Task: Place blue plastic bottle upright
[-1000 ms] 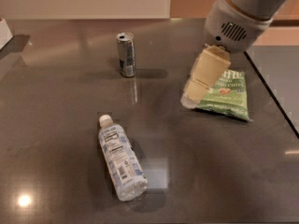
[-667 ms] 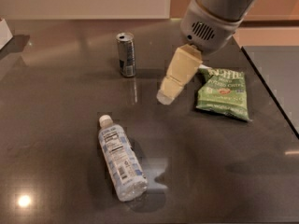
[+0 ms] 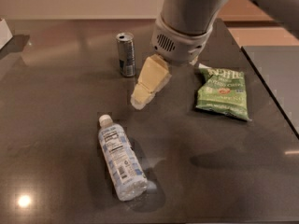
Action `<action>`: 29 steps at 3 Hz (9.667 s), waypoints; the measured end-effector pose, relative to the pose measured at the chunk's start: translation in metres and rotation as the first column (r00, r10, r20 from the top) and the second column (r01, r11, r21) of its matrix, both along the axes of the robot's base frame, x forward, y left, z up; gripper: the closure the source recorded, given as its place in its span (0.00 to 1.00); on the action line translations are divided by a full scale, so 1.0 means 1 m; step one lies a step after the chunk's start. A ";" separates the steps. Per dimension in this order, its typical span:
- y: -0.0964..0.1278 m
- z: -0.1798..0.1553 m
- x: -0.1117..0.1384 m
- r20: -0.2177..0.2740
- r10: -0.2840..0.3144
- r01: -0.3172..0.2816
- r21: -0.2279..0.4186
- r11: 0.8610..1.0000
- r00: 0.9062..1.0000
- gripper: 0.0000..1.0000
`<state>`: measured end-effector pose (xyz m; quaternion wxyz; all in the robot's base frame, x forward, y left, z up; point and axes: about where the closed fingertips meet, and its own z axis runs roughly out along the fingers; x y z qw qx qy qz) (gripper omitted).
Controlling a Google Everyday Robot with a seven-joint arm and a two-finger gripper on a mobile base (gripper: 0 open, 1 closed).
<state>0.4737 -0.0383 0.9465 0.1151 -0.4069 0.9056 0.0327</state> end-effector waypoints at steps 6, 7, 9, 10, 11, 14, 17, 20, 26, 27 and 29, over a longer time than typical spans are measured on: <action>0.098 -0.060 -0.062 -0.121 -0.177 0.166 -0.098 0.981 0.977 0.00; 0.102 -0.075 -0.072 -0.160 -0.196 0.176 -0.130 0.976 0.968 0.00; 0.105 -0.098 -0.078 -0.219 -0.217 0.183 -0.165 0.969 0.951 0.00; 0.103 -0.104 -0.076 -0.232 -0.226 0.191 -0.164 0.968 0.946 0.18; 0.101 -0.107 -0.074 -0.239 -0.230 0.196 -0.159 0.968 0.943 0.40; 0.095 -0.036 -0.037 -0.081 -0.092 0.093 0.018 0.995 0.993 1.00; 0.078 0.038 0.005 0.208 0.056 -0.139 0.411 0.901 0.976 1.00; 0.091 0.048 -0.002 0.413 0.056 -0.337 0.648 0.683 0.909 1.00; 0.054 0.004 0.007 0.788 0.079 -0.697 0.488 0.526 0.611 1.00; 0.051 0.000 0.011 0.780 0.058 -0.690 0.514 0.509 0.623 1.00; 0.044 -0.009 0.018 0.741 0.015 -0.656 0.585 0.476 0.672 0.59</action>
Offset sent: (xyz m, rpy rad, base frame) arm -0.0298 0.0365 -0.0385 -0.0993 0.0584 -0.2754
